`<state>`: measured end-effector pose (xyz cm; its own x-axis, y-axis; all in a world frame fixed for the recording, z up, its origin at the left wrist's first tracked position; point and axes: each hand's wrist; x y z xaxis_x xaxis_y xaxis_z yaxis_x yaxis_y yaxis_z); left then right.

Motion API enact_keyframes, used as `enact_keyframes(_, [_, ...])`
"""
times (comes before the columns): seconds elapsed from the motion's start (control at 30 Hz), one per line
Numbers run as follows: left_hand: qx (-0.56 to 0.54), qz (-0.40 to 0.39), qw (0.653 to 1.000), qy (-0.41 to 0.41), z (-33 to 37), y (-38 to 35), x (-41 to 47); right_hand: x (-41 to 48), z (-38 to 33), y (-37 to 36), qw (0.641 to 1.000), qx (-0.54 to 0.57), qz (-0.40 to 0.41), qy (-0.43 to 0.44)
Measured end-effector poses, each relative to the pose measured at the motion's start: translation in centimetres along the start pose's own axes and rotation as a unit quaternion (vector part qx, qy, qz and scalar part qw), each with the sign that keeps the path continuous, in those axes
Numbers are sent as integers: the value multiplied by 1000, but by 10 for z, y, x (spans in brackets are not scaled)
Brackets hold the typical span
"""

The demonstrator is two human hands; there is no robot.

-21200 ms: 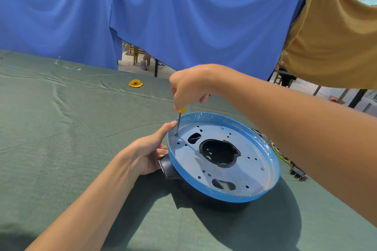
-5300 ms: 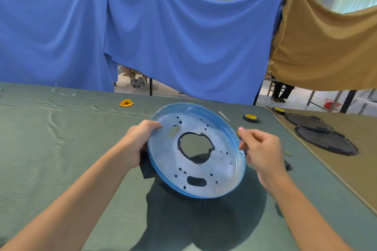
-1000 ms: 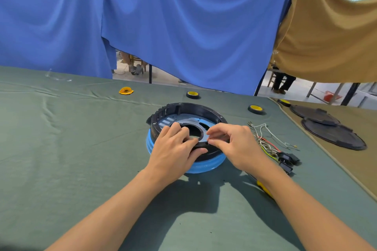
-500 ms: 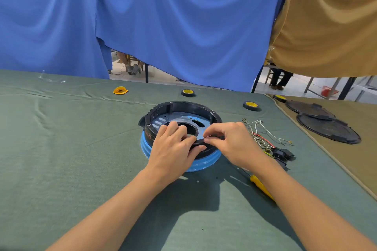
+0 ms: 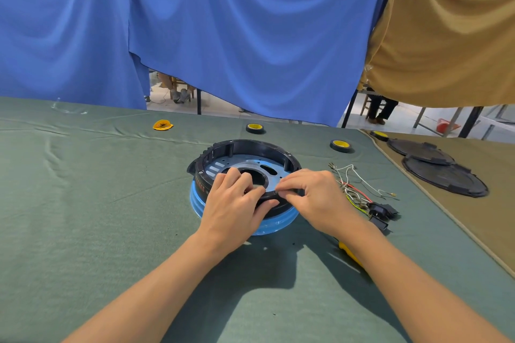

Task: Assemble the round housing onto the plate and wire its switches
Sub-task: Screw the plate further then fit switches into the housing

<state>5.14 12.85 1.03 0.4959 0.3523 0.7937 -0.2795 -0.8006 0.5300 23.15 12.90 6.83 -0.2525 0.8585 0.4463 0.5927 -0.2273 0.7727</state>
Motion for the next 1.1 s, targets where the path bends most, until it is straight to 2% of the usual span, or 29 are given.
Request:
enact_keyframes(0.2, [-9, 5, 1000, 1, 0, 2, 0, 5, -2, -3, 999, -9, -5, -38])
enact_keyframes(0.43, [-17, 1, 1000, 1, 0, 3, -1, 18, -6, 7, 995, -65, -81, 10])
enact_keyframes(0.57, [-19, 4, 1000, -4, 0, 2, -1, 21, -2, 10, 993, -40, -108, -3])
enact_keyframes(0.67, [-16, 14, 1000, -9, -2, 1, -2, 20, 1, 7, 994, -9, -102, -23])
enact_keyframes(0.77, [-21, 19, 1000, -12, -4, 0, -3, 21, 3, 7, 997, 26, -61, -42])
enact_keyframes(0.9, [-26, 19, 999, -9, -4, -2, -4, 21, 2, 7, 994, -24, -101, -15])
enact_keyframes(1.1, [-28, 26, 999, -7, -4, -4, -5, 23, 0, 9, 993, -46, -110, 7])
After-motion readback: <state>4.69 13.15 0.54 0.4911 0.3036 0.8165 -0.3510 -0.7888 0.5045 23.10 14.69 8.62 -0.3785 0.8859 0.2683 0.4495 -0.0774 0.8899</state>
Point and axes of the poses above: each hand's wrist, its own x-axis towards the middle knuckle, its own y-axis out of the back of the hand, z = x × y, and after that the axes turned 15 degrees about -y, right-handed
